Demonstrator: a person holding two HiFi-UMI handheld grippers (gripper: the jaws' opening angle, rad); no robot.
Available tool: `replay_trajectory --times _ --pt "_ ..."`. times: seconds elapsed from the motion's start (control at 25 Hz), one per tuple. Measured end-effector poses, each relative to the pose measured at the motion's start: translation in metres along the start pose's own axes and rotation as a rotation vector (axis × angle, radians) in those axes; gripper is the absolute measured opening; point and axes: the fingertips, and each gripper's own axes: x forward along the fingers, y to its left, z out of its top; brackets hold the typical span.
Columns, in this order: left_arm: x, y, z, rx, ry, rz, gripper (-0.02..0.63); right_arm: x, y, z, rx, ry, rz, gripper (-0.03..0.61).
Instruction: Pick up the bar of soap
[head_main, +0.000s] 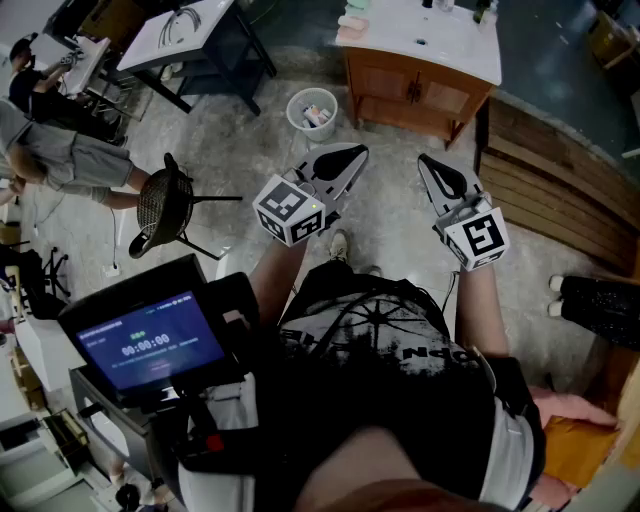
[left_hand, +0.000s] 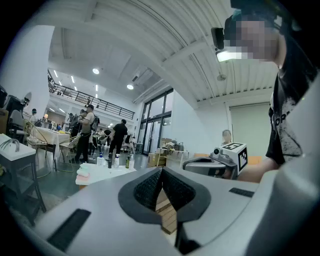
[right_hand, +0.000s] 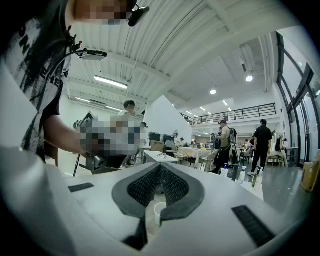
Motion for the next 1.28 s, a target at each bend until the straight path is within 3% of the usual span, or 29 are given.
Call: replay_trajectory --times 0.56,1.28 --pt "-0.0002 0.0015 -0.0006 -0.008 0.002 0.008 0.012 0.0066 0.0053 -0.0051 -0.018 0.011 0.032 0.015" --pt "0.0039 0.0032 0.0027 -0.003 0.003 0.004 0.011 0.007 0.0015 0.0013 0.022 -0.052 0.036 0.015"
